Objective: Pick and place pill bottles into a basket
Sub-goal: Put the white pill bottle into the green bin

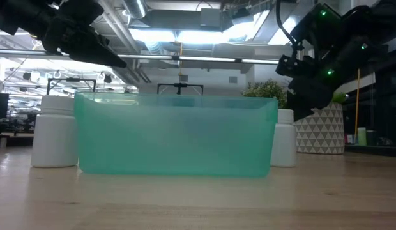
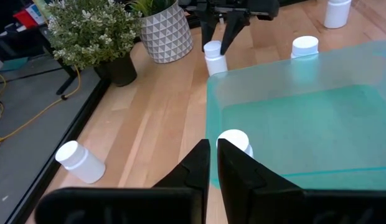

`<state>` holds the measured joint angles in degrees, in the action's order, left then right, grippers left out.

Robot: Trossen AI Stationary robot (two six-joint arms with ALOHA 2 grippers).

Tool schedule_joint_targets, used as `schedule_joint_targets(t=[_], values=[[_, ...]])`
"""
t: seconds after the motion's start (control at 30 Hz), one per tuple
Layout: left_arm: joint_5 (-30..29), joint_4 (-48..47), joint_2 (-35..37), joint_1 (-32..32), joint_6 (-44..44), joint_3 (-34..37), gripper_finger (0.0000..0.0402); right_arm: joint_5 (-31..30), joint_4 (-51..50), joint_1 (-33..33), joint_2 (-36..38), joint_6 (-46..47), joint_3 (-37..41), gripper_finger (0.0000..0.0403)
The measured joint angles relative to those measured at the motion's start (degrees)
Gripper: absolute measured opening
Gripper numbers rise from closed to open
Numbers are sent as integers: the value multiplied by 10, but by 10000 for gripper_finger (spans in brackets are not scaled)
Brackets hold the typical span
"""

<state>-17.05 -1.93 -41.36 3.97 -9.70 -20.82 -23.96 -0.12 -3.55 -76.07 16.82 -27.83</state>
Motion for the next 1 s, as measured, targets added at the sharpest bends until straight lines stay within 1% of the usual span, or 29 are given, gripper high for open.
schedule_joint_targets(t=[0.2,0.33,0.6,0.77,0.9,1.0], values=[[0,0,0,0,0,0,24,19,24,0,0,-22,0,148],[0,0,0,0,0,0,21,32,31,2,14,-40,0,148],[0,0,0,0,0,0,23,64,27,20,93,-112,0,149],[0,0,0,0,-1,0,22,103,24,35,148,-148,0,151],[0,0,0,0,-1,0,18,141,25,42,177,-174,0,151],[0,0,0,0,-1,0,18,151,33,42,187,-190,0,151]])
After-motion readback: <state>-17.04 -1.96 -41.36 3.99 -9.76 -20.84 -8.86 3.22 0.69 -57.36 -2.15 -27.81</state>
